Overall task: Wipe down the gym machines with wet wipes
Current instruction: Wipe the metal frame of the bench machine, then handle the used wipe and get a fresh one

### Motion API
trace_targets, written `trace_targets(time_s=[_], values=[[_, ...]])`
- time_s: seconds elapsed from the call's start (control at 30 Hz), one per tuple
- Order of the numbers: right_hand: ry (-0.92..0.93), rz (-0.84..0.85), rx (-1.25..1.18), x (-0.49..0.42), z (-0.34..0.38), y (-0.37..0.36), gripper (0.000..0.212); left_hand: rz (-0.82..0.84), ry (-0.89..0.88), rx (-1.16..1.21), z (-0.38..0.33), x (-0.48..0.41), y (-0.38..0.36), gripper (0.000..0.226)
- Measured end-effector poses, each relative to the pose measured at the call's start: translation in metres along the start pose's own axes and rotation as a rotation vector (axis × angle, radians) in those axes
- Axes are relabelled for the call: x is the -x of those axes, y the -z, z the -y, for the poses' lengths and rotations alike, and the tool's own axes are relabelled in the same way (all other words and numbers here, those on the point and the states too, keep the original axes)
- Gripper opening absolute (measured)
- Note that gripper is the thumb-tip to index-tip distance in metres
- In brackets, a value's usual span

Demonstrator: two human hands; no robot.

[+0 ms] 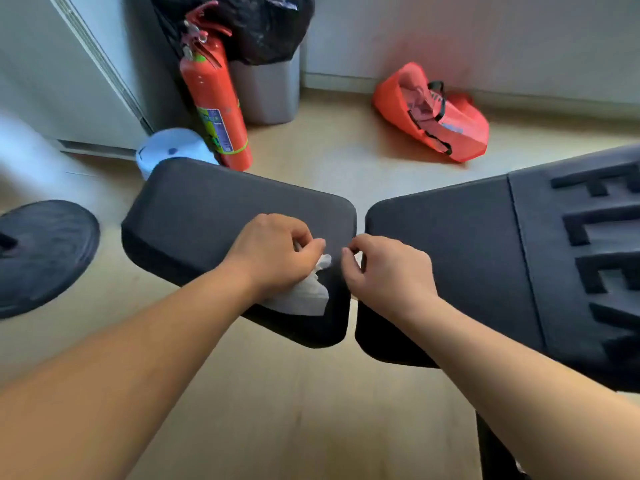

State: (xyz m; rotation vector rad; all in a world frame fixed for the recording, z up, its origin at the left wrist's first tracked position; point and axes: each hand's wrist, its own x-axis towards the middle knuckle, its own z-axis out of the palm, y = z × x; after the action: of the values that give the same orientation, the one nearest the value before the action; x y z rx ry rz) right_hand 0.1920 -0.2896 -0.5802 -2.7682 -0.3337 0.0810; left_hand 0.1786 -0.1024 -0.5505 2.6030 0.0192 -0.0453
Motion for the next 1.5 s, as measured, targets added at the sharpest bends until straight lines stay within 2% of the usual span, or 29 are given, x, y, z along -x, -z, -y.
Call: trace_targets(time_s=[0.1, 0.2, 0.33, 0.43, 0.5, 0.57, 0.63, 0.73, 0.77, 0.83, 0.9, 1.0, 1.1, 1.23, 1.3, 1.4, 1.5], values=[[-0.052, 0.001, -0.013, -0.002, 0.002, -0.002, 0.033, -0.006, 0.041, 0.055, 0.0, -0.002, 0.002, 0.03], [-0.048, -0.03, 0.001, -0.001, 0.001, -0.006, 0.03, 0.038, 0.093, 0.052, 0.0, -0.01, 0.001, 0.029], [-0.15, -0.063, -0.081, -0.006, 0.003, -0.001, 0.023, 0.121, 0.156, 0.076, 0.001, -0.018, 0.004, 0.029], [-0.223, 0.163, -0.074, -0.009, 0.014, 0.016, 0.032, 0.232, 0.2, 0.055, -0.002, -0.024, 0.01, 0.035], [-0.345, 0.32, -0.122, -0.017, 0.027, 0.041, 0.042, 0.407, 0.226, 0.071, -0.006, -0.026, 0.023, 0.033], [-0.497, 0.364, -0.185, -0.018, 0.046, 0.071, 0.045, 0.586, 0.234, 0.123, -0.015, -0.032, 0.047, 0.029], [-0.576, 0.339, -0.245, -0.02, 0.068, 0.104, 0.042, 0.613, 0.208, 0.159, -0.025, -0.043, 0.081, 0.026], [-0.68, 0.258, -0.504, -0.019, 0.1, 0.149, 0.036, 0.499, 0.255, 0.295, -0.05, -0.055, 0.146, 0.018], [-0.707, 0.224, -0.606, -0.019, 0.109, 0.165, 0.034, 0.505, 0.277, 0.353, -0.06, -0.057, 0.169, 0.019], [-0.742, 0.162, -0.791, -0.021, 0.127, 0.2, 0.031, 0.551, 0.284, 0.423, -0.078, -0.055, 0.214, 0.037], [-0.74, 0.157, -0.951, -0.026, 0.146, 0.236, 0.028, 0.536, 0.272, 0.442, -0.095, -0.055, 0.252, 0.044], [-0.674, 0.174, -1.146, -0.037, 0.163, 0.288, 0.026, 0.437, 0.246, 0.47, -0.118, -0.06, 0.301, 0.031], [-0.635, 0.181, -1.199, -0.049, 0.172, 0.324, 0.028, 0.396, 0.191, 0.47, -0.134, -0.075, 0.331, 0.016], [-0.603, 0.13, -1.236, -0.064, 0.178, 0.354, 0.037, 0.407, 0.107, 0.57, -0.158, -0.103, 0.352, 0.01], [-0.597, 0.097, -1.177, -0.078, 0.178, 0.363, 0.026, 0.483, 0.074, 0.609, -0.167, -0.123, 0.355, 0.009], [-0.733, -0.082, -1.13, -0.109, 0.17, 0.37, 0.002, 0.515, 0.01, 0.579, -0.17, -0.167, 0.352, 0.013], [-0.854, -0.249, -1.191, -0.146, 0.164, 0.373, 0.004, 0.572, -0.142, 0.518, -0.167, -0.22, 0.35, 0.032]])
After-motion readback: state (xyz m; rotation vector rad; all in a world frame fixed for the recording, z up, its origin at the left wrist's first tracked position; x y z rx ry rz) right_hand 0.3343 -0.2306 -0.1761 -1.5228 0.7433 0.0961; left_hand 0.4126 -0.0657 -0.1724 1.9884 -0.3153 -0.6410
